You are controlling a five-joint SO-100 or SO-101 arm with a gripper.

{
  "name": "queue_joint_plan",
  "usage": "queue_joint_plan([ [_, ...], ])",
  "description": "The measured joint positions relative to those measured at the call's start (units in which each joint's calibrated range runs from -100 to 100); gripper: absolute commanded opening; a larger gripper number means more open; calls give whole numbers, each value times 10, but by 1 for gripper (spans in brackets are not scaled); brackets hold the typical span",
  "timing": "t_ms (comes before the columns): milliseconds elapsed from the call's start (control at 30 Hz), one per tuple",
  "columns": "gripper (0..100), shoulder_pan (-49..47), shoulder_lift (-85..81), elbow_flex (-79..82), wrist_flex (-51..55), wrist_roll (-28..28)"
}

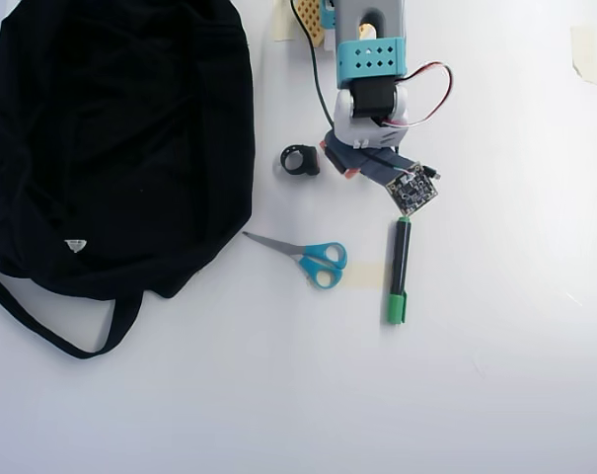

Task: Put the cable into the black bag

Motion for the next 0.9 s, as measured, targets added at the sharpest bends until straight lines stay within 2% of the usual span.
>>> queue_joint_plan([
  [233,2,1,-54,0,10,0],
  [500,2,4,-143,0,82,1],
  [900,2,74,-219,-11,110,2],
])
